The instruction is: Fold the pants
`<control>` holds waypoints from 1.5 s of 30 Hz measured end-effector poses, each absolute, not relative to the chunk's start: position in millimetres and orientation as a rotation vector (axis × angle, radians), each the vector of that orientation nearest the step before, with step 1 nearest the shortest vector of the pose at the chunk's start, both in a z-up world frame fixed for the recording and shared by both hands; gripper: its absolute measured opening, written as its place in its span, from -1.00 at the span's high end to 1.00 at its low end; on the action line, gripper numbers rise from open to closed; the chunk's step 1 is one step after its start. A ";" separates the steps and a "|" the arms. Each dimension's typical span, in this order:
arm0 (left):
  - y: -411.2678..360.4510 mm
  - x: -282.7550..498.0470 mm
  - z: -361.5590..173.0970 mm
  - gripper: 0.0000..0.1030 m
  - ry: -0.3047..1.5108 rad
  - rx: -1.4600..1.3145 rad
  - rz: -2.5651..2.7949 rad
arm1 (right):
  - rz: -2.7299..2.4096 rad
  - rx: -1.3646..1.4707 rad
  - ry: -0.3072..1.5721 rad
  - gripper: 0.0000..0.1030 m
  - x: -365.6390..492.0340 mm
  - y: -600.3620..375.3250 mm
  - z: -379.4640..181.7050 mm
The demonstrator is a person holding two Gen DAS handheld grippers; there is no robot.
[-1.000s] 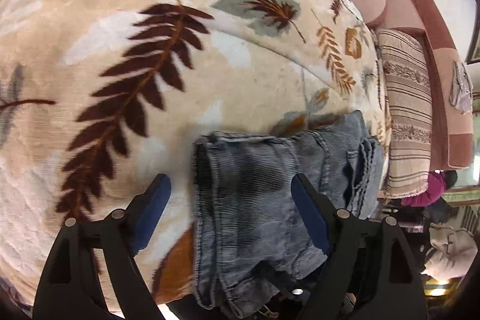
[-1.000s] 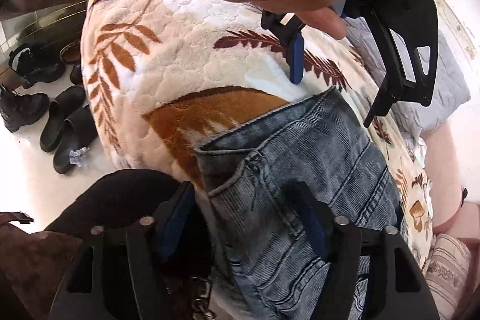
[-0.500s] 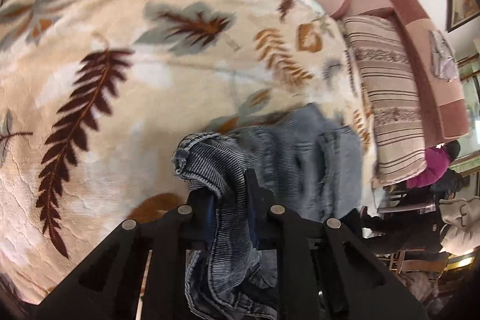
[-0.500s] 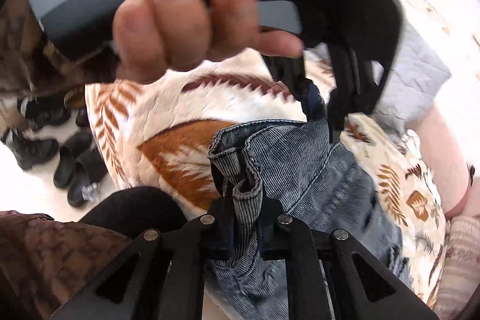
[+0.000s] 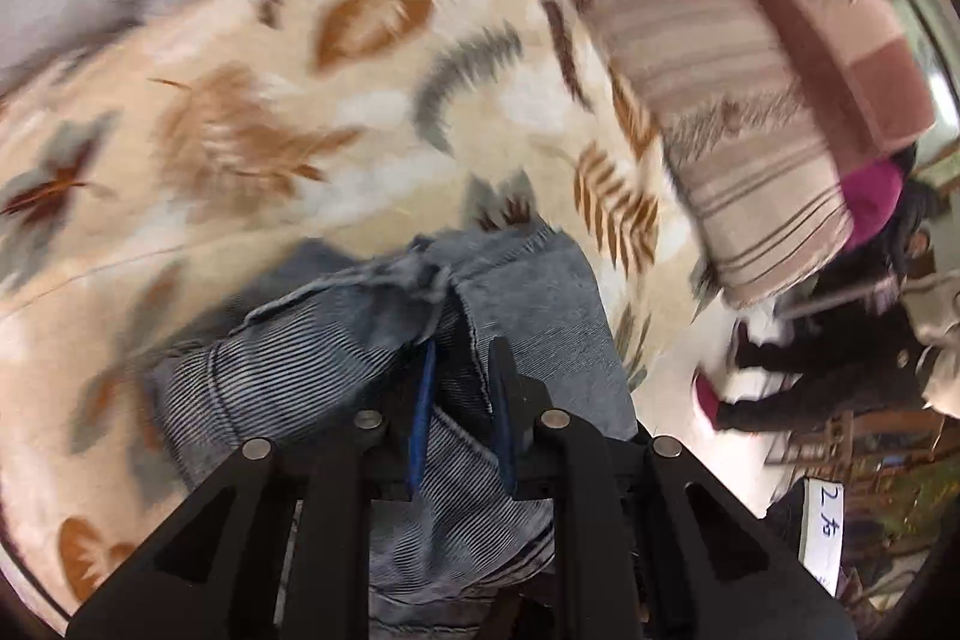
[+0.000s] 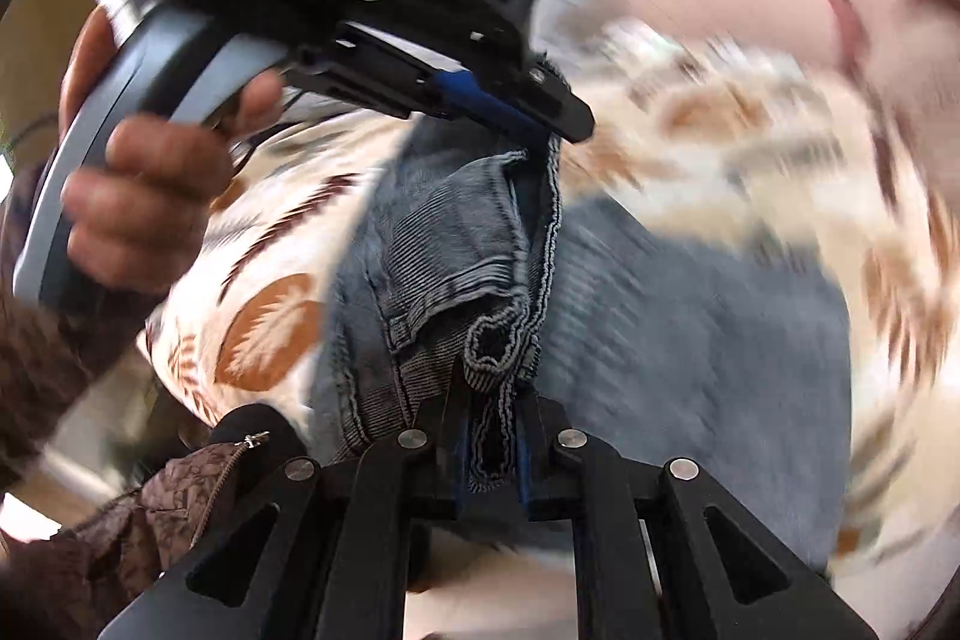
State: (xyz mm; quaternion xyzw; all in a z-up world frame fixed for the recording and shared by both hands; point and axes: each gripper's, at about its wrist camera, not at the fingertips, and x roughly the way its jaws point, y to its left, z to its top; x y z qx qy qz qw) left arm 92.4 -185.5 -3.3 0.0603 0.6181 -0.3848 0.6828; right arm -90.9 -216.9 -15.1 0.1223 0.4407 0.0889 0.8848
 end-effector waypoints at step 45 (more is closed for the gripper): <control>-273.1 70.7 -25.9 -0.14 1.268 0.482 -0.857 | 0.159 0.877 0.796 0.74 -146.8 -386.6 -66.4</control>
